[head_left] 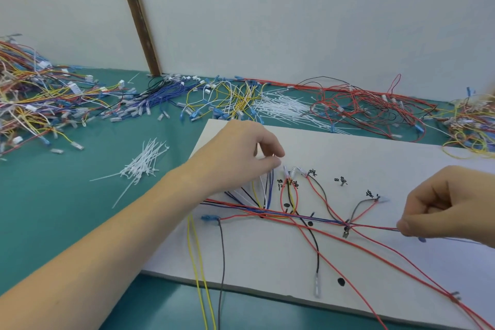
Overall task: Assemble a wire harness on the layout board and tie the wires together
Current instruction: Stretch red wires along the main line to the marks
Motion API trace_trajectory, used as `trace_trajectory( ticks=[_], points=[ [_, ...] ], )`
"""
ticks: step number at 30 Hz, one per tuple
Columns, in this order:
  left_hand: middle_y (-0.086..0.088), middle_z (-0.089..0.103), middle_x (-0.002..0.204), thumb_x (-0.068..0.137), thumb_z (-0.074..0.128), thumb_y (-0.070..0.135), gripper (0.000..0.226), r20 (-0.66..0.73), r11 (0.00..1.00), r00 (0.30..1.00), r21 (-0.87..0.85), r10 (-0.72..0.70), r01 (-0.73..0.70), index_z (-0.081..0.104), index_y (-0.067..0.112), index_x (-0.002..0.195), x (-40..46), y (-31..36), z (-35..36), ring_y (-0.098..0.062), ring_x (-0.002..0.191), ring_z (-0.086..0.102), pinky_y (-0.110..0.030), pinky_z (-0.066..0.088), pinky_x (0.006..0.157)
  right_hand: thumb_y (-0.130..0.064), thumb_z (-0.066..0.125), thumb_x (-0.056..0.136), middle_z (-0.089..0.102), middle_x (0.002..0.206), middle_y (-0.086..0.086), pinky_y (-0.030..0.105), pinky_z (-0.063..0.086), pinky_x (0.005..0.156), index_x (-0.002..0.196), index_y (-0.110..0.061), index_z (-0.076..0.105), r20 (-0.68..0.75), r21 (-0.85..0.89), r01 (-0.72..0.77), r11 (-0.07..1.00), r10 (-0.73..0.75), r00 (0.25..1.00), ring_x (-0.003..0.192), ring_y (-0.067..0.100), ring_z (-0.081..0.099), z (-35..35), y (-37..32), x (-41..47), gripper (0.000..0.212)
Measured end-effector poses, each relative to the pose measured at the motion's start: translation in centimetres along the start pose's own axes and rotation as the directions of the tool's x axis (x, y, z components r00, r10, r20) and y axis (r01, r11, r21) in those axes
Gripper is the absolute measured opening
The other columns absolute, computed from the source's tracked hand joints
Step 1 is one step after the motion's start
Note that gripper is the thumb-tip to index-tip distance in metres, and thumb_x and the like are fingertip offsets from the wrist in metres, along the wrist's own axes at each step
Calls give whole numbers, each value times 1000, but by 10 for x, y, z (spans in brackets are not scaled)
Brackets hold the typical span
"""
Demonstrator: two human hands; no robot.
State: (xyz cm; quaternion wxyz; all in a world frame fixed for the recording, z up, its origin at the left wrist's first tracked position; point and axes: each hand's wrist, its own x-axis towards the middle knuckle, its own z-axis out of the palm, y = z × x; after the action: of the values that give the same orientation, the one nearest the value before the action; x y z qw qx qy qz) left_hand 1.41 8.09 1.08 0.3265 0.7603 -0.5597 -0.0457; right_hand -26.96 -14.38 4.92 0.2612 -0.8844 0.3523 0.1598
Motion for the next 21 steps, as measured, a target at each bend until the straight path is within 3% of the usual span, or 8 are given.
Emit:
trace_trajectory(
  ticks=[3, 6, 8, 11, 13, 16, 19, 21],
  points=[
    [18, 74, 77, 85, 80, 32, 2, 264, 985, 962, -170, 63, -17, 82, 31, 86, -18, 2, -17, -6, 65, 55, -9, 38, 57, -106, 56, 37, 68, 57, -7, 24, 49, 61, 86, -43, 80, -12, -5, -13, 1000, 13, 1000, 45, 3, 47, 1, -4, 2, 83],
    [10, 76, 79, 83, 84, 27, 3, 393, 982, 919, -187, 38, 39, 83, 29, 85, -28, -4, -22, -12, 69, 62, -13, 42, 60, -109, 49, 32, 67, 56, -11, 33, 58, 66, 86, -48, 78, -52, -46, -13, 999, 11, 999, 47, 0, 51, -3, -8, 7, 87],
    [4, 77, 80, 83, 84, 22, 6, 401, 977, 916, -192, -5, 90, 83, 26, 86, -31, -9, -18, -18, 71, 67, -23, 49, 63, -110, 48, 29, 64, 54, -11, 35, 57, 62, 87, -50, 78, -81, -78, -19, 997, 13, 997, 46, 3, 50, -9, -11, 10, 89],
    [2, 77, 81, 82, 84, 21, 6, 392, 965, 920, -236, -14, 116, 83, 26, 86, -34, -13, -13, -19, 68, 68, -26, 52, 61, -108, 55, 30, 73, 68, -3, 39, 59, 64, 91, -50, 78, -59, -80, -59, 995, 54, 997, 56, 19, 59, -21, -19, 11, 87],
    [6, 77, 80, 81, 84, 21, 8, 377, 962, 926, -244, -23, 124, 83, 28, 85, -35, -13, -12, -13, 67, 68, -24, 52, 61, -104, 63, 34, 71, 69, 3, 36, 49, 60, 93, -45, 79, 3, -70, -65, 995, 66, 998, 57, 19, 52, -30, -24, 13, 85],
    [10, 78, 81, 81, 85, 23, 9, 363, 961, 931, -244, -32, 128, 83, 30, 86, -36, -11, -11, -14, 72, 71, -32, 58, 66, -97, 72, 35, 58, 58, -3, 33, 39, 58, 89, -36, 81, 31, -91, -53, 994, 56, 998, 54, 17, 42, -41, -46, 16, 82],
    [13, 77, 83, 81, 86, 23, 9, 337, 966, 941, -235, -24, 108, 83, 29, 87, -39, -10, -11, -9, 75, 72, -31, 58, 71, -65, 89, 50, 44, 44, -8, 20, 29, 42, 81, -26, 82, -59, -54, -56, 997, 53, 997, 35, 14, 31, -49, -85, 18, 50],
    [14, 75, 82, 80, 86, 21, 10, 310, 966, 951, -239, -17, 95, 83, 28, 86, -41, -9, -11, -6, 78, 71, -26, 57, 73, -48, 88, 58, 38, 41, -8, 17, 26, 37, 76, -21, 80, -132, -47, -27, 999, 21, 991, 31, 13, 28, -56, -104, 28, 34]
  ],
)
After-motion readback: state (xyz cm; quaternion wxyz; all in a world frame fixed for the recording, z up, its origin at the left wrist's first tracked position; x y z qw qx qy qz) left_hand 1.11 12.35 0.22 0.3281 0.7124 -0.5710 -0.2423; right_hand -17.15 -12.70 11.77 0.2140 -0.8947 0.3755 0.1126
